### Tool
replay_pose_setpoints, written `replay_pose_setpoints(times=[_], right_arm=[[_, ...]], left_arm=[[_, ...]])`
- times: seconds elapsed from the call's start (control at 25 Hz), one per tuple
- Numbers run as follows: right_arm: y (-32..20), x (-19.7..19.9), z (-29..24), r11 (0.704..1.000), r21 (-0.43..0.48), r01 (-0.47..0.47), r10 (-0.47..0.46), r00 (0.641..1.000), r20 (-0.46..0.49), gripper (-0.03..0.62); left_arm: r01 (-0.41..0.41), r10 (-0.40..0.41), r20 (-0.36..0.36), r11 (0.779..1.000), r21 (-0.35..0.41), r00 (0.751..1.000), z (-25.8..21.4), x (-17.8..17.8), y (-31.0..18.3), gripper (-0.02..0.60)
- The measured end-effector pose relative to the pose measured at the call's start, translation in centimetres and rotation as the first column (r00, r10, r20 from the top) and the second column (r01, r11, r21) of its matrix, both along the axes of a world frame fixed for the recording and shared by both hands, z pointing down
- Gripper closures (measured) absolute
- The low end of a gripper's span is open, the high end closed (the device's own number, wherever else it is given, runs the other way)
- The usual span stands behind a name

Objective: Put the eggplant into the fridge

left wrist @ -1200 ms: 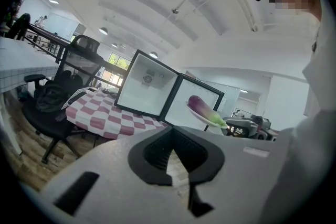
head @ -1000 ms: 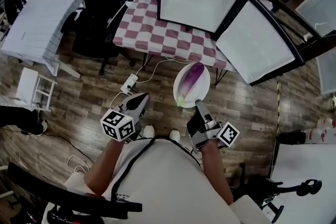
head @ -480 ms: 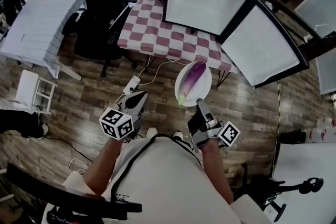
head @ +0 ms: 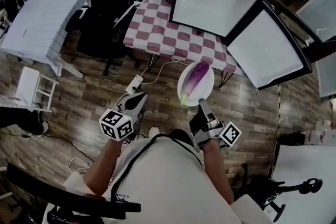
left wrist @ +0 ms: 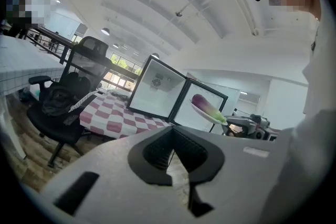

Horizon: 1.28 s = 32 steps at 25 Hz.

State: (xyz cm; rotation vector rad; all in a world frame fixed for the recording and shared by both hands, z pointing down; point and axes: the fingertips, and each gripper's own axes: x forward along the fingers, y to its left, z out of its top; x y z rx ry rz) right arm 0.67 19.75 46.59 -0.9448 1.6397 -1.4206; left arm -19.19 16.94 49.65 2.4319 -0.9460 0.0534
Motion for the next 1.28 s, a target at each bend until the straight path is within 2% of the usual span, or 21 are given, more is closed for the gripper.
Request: replay_pose_setpoints(times=[0.24,0.68,1.28], right_arm=[[-0.1,-0.6,-0.2,1.000,0.000,0.002,-0.002,1.000,0.001,0.566],[-0.9,-0.2,-0.3,1.000,0.008,0.000,0.000,1.000,-0.006,0.565],[-6.9,2.3,0.5,1.000,-0.013,0.006,-0.006,1.000,-0.001,0.565]], left_arm=[[0.012,-0.012,0.005,1.000,-0.008,1.000,0.5,-1.4,-0.3,0.577],[0.001,-0.001,0.000,1.000,-0.013,1.000,0.7,-0.6,-0.9,0.577],[-0.001,0.001,0.013,0.999,-0.035,1.000,1.3,2.0,-6.4,0.578]])
